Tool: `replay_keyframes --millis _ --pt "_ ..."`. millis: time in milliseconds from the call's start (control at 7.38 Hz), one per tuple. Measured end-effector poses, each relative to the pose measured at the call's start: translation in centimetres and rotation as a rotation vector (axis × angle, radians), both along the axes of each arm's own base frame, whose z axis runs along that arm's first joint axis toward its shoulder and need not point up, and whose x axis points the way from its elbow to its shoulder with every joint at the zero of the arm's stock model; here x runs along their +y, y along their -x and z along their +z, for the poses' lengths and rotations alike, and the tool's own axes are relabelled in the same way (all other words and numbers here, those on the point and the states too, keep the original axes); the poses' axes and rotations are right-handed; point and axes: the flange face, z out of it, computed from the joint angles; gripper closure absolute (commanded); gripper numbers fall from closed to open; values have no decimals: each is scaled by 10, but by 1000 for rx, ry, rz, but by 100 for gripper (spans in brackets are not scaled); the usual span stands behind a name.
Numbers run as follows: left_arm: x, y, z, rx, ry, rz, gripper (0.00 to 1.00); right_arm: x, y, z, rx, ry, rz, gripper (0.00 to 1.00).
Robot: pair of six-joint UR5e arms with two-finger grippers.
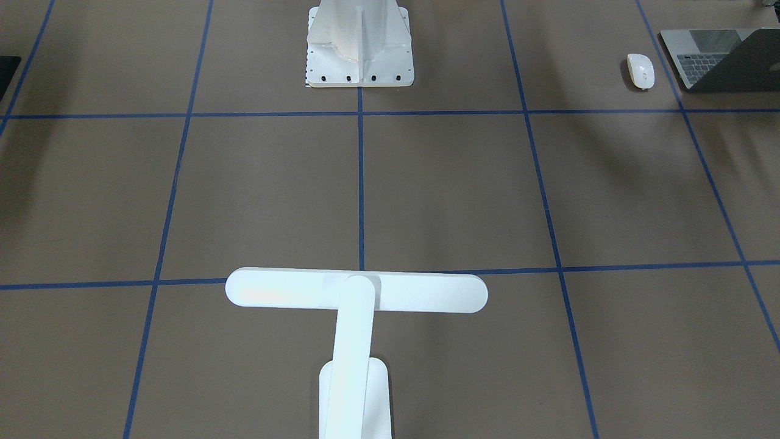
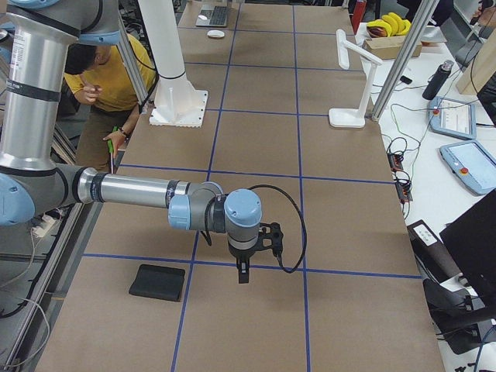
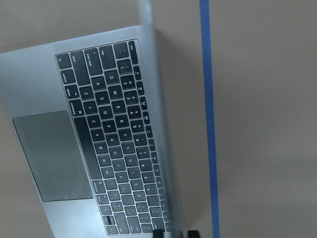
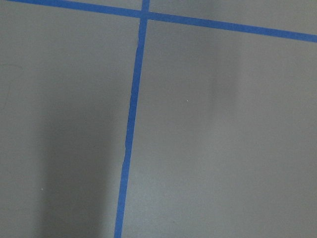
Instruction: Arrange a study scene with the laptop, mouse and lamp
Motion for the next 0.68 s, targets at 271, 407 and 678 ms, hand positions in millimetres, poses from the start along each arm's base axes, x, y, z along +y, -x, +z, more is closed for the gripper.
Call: replay_keyframes --millis 271,407,678 --pt "-21 10 -26 -25 -33 -4 100 0 0 0 0 0 0 0" --pt "-39 18 -47 -37 -42 -9 100 0 0 0 0 1 1 0" --pt "-87 39 -100 -62 -63 -36 100 0 0 0 0 2 1 0"
